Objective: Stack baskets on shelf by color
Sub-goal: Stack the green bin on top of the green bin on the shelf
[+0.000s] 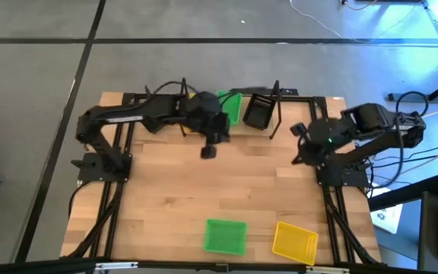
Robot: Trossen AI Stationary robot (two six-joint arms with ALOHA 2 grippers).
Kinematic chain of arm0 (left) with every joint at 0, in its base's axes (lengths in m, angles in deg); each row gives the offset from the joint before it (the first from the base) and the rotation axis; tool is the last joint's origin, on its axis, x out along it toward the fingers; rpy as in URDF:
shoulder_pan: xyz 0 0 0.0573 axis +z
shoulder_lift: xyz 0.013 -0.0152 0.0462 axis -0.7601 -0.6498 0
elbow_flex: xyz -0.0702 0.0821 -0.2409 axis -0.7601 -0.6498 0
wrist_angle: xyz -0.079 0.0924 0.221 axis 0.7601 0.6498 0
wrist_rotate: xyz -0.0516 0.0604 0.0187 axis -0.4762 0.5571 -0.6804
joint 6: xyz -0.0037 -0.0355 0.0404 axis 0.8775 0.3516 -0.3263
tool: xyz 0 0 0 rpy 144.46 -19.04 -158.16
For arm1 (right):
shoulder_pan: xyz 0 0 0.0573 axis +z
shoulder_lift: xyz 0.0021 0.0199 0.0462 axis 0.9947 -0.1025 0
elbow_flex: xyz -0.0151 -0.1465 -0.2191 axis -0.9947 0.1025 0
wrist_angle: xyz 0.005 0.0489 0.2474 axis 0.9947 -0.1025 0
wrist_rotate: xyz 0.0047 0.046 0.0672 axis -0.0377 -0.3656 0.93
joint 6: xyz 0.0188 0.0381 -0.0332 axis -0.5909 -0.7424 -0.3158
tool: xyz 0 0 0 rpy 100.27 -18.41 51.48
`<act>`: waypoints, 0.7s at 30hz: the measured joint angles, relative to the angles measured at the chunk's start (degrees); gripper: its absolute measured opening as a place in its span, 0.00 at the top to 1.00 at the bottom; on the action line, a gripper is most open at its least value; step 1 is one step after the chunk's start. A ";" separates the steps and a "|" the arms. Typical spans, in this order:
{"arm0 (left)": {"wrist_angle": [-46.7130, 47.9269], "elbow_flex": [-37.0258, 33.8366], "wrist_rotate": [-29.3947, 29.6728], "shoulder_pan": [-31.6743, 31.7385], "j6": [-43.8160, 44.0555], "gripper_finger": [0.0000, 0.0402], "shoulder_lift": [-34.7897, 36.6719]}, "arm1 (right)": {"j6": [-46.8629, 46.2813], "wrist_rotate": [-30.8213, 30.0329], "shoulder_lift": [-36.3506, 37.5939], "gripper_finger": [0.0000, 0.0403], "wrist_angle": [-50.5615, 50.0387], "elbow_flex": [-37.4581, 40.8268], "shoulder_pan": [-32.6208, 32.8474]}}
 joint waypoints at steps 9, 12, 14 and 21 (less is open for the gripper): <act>6.66 0.01 12.49 -12.74 9.36 0.86 7.96 | -15.31 -0.66 -1.05 1.00 -2.81 0.00 16.52; 9.22 0.04 15.85 -16.67 12.28 0.86 9.83 | -22.87 -2.14 -2.88 1.00 -2.71 0.00 21.37; 8.93 0.15 17.57 -18.54 13.32 0.86 10.13 | -29.45 -2.22 -4.74 1.00 -2.73 0.00 23.88; 15.37 0.12 19.13 -22.47 13.48 0.86 11.60 | -55.04 -0.03 -12.93 1.00 -1.85 0.00 29.85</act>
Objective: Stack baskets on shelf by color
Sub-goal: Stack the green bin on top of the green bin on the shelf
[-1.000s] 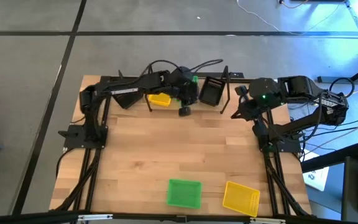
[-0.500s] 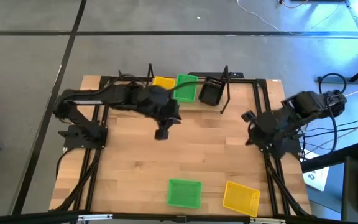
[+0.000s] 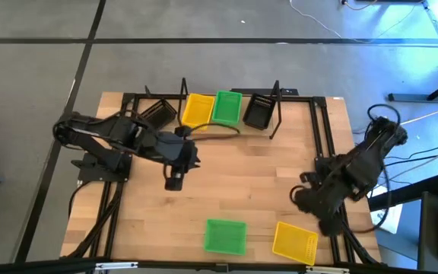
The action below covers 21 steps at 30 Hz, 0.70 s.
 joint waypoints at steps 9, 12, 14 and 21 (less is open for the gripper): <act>1.62 -0.14 0.29 -2.74 0.00 0.86 0.35 | -3.73 -0.22 -10.06 1.00 9.17 0.00 0.41; 2.15 -0.12 0.28 -3.24 0.00 0.86 0.57 | -2.01 -0.23 -13.43 1.00 11.33 0.00 -0.86; 3.31 -0.12 0.26 -3.53 0.00 0.86 0.48 | -3.35 -1.23 -15.44 1.00 11.67 0.00 -2.07; 3.99 -0.12 0.24 -5.05 0.11 0.86 0.50 | -6.31 -5.47 -18.57 0.92 14.99 0.00 -6.10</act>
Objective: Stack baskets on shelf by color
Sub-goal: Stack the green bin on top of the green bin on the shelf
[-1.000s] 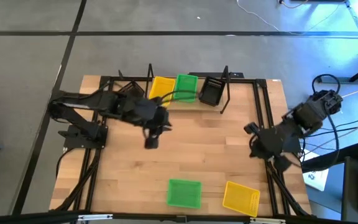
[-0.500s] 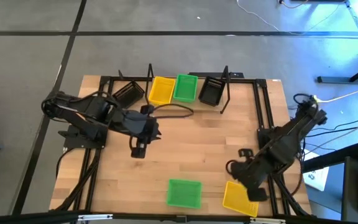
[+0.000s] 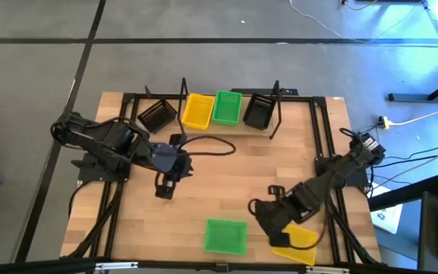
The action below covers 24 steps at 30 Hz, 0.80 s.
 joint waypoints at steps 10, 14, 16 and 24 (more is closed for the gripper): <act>5.23 0.00 -0.07 -3.23 0.11 0.86 0.00 | 1.54 0.47 -6.29 0.74 12.37 0.00 -6.93; 3.60 0.00 -0.07 -3.29 0.42 0.86 -0.01 | 5.76 4.99 -10.80 0.73 18.28 0.00 -8.46; 3.72 0.00 -0.04 -3.27 0.52 0.86 -0.01 | 7.47 6.01 -12.67 0.73 20.95 0.00 -9.01; 3.75 0.00 -0.07 -4.55 0.02 0.86 -0.02 | 7.59 6.69 -17.35 0.73 23.25 0.00 -10.40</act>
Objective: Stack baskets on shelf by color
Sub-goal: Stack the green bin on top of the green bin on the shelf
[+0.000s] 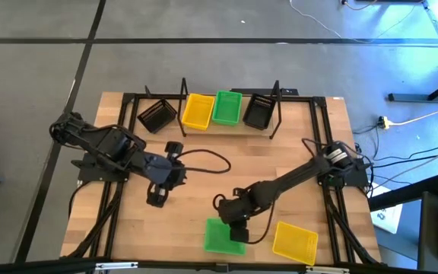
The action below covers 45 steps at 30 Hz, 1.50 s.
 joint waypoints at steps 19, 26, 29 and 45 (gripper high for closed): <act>0.00 0.00 0.00 -0.97 -0.15 0.86 0.00 | 0.97 8.91 -6.06 0.97 2.56 0.00 -3.04; 1.03 0.00 0.15 -1.64 -0.11 0.86 1.66 | -0.21 7.83 -4.26 0.99 -7.10 -7.41 -5.40; 0.91 0.00 0.07 -1.95 -0.15 0.86 4.00 | -0.18 5.49 -4.17 0.99 -14.24 -13.02 -6.28; 0.89 0.02 8.85 -2.21 -1.79 0.86 13.26 | -18.30 -25.48 -3.90 1.00 -47.16 -39.77 -18.43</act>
